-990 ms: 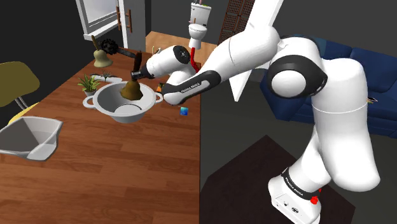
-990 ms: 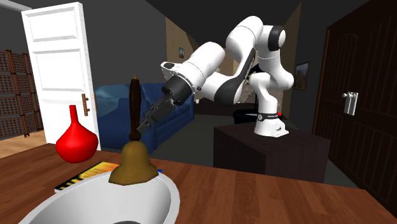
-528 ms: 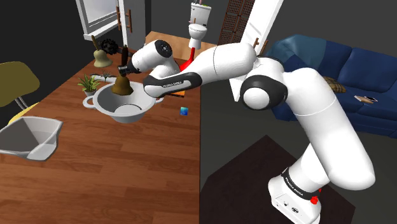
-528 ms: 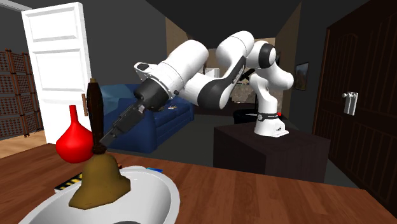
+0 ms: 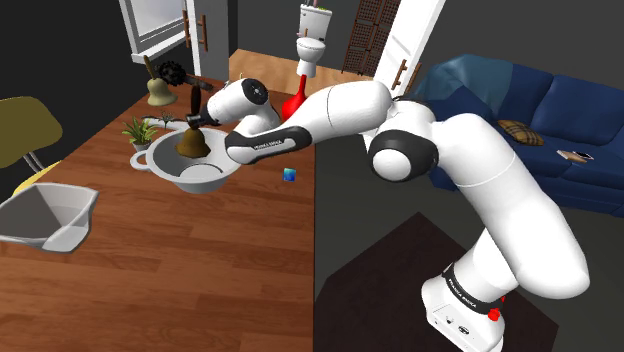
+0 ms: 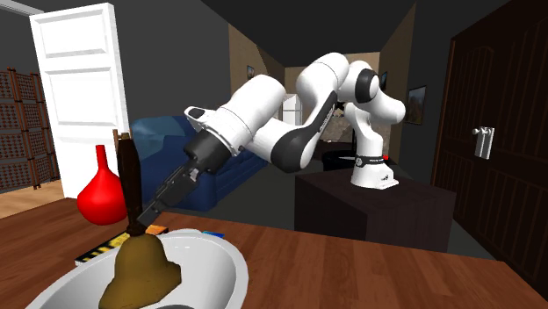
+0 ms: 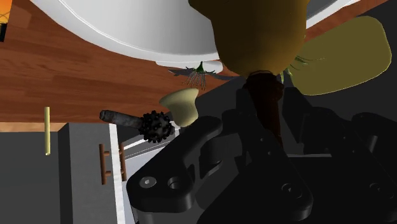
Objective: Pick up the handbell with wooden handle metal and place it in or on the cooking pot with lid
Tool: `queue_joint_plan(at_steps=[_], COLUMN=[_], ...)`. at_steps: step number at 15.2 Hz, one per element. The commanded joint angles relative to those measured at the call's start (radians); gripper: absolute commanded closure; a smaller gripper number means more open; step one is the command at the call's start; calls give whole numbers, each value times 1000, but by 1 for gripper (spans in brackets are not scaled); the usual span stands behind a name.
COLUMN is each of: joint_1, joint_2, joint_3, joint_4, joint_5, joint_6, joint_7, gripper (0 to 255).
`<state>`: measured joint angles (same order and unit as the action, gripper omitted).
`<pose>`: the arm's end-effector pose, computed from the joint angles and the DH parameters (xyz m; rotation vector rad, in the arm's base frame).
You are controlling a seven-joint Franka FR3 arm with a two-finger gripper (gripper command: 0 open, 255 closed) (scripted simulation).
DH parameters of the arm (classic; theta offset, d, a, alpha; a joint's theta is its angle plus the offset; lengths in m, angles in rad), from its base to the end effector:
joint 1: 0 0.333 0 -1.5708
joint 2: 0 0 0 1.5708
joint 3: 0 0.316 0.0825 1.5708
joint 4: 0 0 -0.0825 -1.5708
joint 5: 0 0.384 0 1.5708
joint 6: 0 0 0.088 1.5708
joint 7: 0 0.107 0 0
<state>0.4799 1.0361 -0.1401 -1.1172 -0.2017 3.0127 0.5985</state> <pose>0.7475 0.3322 0.2784 -2.6700 -0.0716 -1.2143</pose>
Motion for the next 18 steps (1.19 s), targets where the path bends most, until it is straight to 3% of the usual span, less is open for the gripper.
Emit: queue_joint_plan(at_steps=[1, 9, 10, 15, 18], joint_1=[4, 4, 4, 4, 50], joint_2=[23, 32, 32, 32, -134], joint_3=[-7, -9, -9, -9, -51], joint_4=[11, 15, 16, 15, -227], joint_5=[1, 1, 1, 1, -17], joint_6=[12, 17, 17, 17, 91], joint_7=[8, 10, 10, 10, 42], gripper=[255, 255, 0, 0, 0])
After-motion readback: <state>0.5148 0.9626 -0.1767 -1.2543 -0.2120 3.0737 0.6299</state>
